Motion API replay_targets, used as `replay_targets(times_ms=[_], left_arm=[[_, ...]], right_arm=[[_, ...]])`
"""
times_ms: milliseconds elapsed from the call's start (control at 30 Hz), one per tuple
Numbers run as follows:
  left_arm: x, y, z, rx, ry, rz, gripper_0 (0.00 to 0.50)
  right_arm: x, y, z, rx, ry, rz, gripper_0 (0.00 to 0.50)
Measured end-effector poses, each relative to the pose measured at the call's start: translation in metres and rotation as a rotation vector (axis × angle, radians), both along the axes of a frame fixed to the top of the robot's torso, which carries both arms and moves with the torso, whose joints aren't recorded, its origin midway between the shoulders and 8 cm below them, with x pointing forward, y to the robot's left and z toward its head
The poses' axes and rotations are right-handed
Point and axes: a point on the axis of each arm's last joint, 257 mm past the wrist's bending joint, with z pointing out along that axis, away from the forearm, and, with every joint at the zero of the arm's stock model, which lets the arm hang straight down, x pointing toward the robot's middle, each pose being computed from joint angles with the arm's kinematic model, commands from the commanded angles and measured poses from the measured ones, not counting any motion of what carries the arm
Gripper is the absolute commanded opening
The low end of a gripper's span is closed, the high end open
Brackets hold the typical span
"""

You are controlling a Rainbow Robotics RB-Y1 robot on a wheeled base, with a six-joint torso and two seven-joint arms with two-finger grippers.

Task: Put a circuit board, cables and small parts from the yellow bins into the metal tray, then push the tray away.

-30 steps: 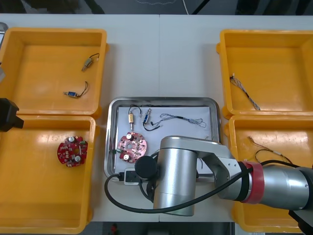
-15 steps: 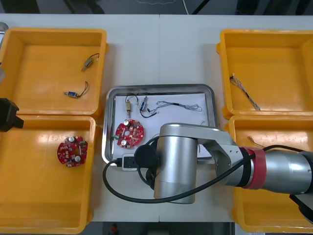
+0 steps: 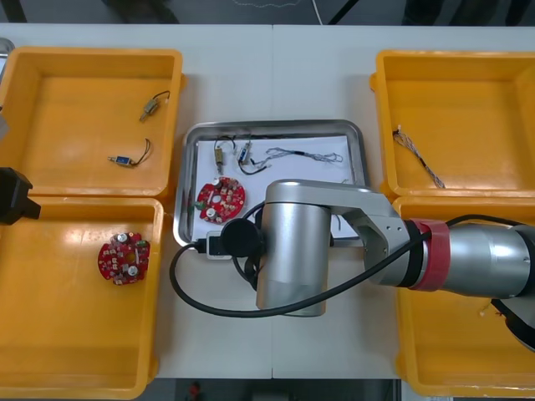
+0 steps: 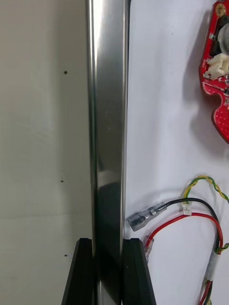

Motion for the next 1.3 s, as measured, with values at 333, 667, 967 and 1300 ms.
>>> replay_targets(times_ms=[333, 667, 967, 1300], left_arm=[[0.000, 0.000, 0.000, 0.000, 0.000, 0.000, 0.500], [0.000, 0.000, 0.000, 0.000, 0.000, 0.000, 0.500], [0.000, 0.000, 0.000, 0.000, 0.000, 0.000, 0.500], [0.000, 0.000, 0.000, 0.000, 0.000, 0.000, 0.500]], right_arm=[[0.042, 0.003, 0.018, 0.015, -0.071, -0.018, 0.000], [0.088, 0.004, 0.040, 0.033, -0.145, -0.042, 0.000], [0.122, 0.002, 0.054, 0.051, -0.196, -0.055, 0.000], [0.151, 0.000, 0.061, 0.080, -0.228, -0.071, 0.000]])
